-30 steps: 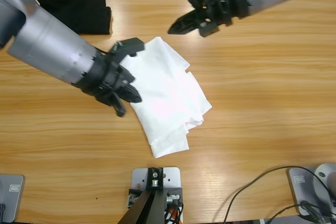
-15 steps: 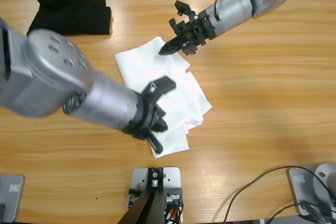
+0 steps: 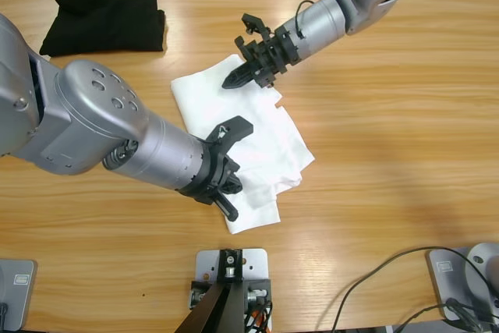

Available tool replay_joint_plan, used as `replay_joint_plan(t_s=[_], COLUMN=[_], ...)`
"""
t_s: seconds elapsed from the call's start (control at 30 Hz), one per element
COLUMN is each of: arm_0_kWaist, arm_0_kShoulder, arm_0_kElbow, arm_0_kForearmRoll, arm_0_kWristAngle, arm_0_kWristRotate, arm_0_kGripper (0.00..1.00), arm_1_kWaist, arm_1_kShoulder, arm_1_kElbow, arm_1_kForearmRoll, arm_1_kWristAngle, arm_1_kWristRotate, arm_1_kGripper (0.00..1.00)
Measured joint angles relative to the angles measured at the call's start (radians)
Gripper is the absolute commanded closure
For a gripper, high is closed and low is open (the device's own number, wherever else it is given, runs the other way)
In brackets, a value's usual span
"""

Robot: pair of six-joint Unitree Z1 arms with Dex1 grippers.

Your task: Fold clothes

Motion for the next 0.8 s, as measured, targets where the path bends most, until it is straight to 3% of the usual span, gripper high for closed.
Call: replay_joint_plan(t_s=[0.33,0.57,0.8], arm_0_kWaist=[0.005,0.000,-0.004], arm_0_kShoulder=[0.003,0.003,0.003], arm_0_kElbow=[0.021,0.111,0.144], arm_0_kForearmRoll=[-0.047,-0.109,-0.134], arm_0_kWristAngle=[-0.016,-0.054,-0.059], arm_0_kWristRotate=[-0.006,-0.010,-0.021], arm_0_kGripper=[1.000,1.000,1.000], arm_1_kWaist=[-0.003,-0.016,-0.102], arm_1_kShoulder=[0.040,0.082,0.117], arm_1_kElbow=[-0.003,-0.071,-0.101], arm_1_kForearmRoll=[0.000,0.000,0.001], arm_1_kWristAngle=[0.000,-0.002,-0.022], arm_1_kWristRotate=[-0.009,-0.009,-0.016], arm_1_kGripper=[1.000,1.000,1.000])
